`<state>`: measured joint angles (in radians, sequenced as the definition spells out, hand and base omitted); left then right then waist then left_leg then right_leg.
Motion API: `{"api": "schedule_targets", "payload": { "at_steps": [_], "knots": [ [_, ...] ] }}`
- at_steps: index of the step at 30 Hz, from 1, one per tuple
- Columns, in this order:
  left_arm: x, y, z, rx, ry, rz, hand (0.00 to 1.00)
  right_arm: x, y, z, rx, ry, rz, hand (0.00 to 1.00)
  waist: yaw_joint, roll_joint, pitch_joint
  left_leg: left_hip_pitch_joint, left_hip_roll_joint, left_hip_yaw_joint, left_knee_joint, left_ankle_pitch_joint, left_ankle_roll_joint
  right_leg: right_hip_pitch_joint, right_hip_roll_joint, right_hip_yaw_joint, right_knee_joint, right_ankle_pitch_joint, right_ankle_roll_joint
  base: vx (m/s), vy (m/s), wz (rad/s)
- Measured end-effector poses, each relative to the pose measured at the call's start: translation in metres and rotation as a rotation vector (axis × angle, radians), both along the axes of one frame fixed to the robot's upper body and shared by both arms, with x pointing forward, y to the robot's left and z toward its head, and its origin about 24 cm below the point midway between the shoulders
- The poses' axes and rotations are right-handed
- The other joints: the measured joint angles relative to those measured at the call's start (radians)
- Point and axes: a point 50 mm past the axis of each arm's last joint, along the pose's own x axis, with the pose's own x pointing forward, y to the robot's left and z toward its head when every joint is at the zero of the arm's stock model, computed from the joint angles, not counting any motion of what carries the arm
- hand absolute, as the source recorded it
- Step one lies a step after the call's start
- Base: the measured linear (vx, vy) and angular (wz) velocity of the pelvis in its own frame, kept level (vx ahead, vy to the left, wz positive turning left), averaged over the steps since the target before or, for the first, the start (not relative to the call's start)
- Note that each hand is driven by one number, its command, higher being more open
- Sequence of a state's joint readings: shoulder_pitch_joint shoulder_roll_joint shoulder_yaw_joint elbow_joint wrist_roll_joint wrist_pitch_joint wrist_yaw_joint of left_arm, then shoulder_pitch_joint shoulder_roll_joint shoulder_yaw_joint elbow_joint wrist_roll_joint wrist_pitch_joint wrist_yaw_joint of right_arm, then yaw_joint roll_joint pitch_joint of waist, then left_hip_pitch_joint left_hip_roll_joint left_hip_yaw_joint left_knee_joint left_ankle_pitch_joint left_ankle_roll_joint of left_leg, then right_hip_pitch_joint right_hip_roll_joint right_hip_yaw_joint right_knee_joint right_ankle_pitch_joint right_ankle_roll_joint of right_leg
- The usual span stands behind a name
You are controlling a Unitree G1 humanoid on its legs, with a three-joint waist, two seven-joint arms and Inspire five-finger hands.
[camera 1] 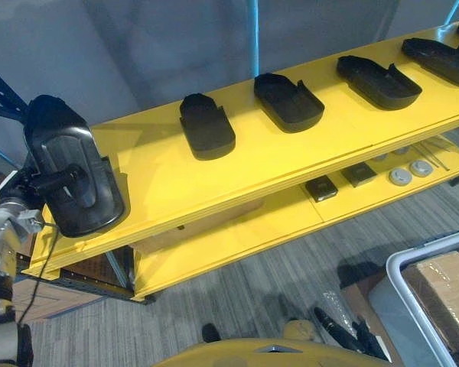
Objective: Walk over and take three plastic housings, then place them on the shelf
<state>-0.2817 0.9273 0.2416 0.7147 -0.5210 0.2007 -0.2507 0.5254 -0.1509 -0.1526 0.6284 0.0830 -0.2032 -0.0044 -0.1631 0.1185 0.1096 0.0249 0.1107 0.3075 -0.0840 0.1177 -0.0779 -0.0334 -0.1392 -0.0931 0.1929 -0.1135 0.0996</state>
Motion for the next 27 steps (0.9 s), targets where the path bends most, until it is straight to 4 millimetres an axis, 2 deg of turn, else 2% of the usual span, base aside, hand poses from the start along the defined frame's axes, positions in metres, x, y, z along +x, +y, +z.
{"api": "schedule_targets", "payload": {
  "at_steps": [5,9,13,16,18,19,23,27],
  "knots": [
    [0.010,0.001,0.008,-0.035,0.035,-0.042,0.00,-0.008,0.002,-0.007,0.027,0.052,-0.006,1.00,-0.004,0.009,0.016,0.001,0.001,-0.001,0.000,0.002,0.000,0.000,0.001,-0.001,0.001,0.000,0.000,0.00,0.000,0.00],
    [0.016,-0.001,0.012,-0.055,0.048,-0.069,0.00,-0.002,0.003,-0.009,0.037,0.048,-0.001,1.00,-0.014,0.005,0.036,0.001,0.001,0.003,0.000,0.003,0.000,-0.006,0.001,0.002,0.008,0.000,0.000,0.00,0.002,-0.02],
    [0.010,0.009,0.014,-0.053,0.069,-0.044,0.00,0.006,0.003,-0.009,0.041,0.029,0.008,1.00,-0.033,0.004,0.067,0.001,0.001,0.016,0.001,0.003,0.000,-0.019,0.001,0.015,0.017,0.000,0.000,0.00,0.004,-0.08],
    [0.013,0.009,0.017,-0.056,0.061,-0.041,0.00,0.008,0.003,-0.009,0.048,0.024,0.014,1.00,-0.036,0.003,0.093,0.000,0.001,0.018,0.001,0.003,0.000,-0.022,0.001,0.018,0.019,0.000,0.000,-0.01,0.003,-0.03],
    [0.018,0.008,0.026,-0.063,0.032,-0.038,0.00,0.013,0.004,-0.008,0.053,0.011,0.023,1.00,-0.035,-0.011,0.118,-0.020,0.004,0.021,0.020,-0.008,-0.003,-0.049,0.000,0.022,0.047,-0.015,-0.011,-0.02,-0.015,-0.01],
    [0.022,0.009,0.038,-0.074,-0.019,-0.036,0.00,0.019,0.005,-0.008,0.054,-0.007,0.032,1.00,-0.033,-0.024,0.143,-0.056,0.009,0.020,0.057,-0.019,-0.001,-0.081,-0.001,0.026,0.073,-0.020,-0.014,-0.04,-0.036,0.00],
    [0.033,0.005,0.058,-0.096,-0.118,-0.021,0.00,0.033,0.004,-0.003,0.051,-0.066,0.031,1.00,-0.036,-0.052,0.213,-0.111,0.033,0.021,0.166,-0.063,-0.006,-0.110,0.002,0.032,0.121,-0.023,-0.017,-0.04,-0.041,-0.05],
    [0.044,-0.007,0.072,-0.075,-0.184,-0.066,0.00,0.047,-0.001,0.007,0.051,-0.158,-0.023,1.00,-0.032,-0.056,0.240,-0.168,0.063,0.062,0.267,-0.136,0.000,-0.136,0.001,0.041,0.139,-0.029,-0.012,-0.01,0.004,-0.10]
  ]
}}
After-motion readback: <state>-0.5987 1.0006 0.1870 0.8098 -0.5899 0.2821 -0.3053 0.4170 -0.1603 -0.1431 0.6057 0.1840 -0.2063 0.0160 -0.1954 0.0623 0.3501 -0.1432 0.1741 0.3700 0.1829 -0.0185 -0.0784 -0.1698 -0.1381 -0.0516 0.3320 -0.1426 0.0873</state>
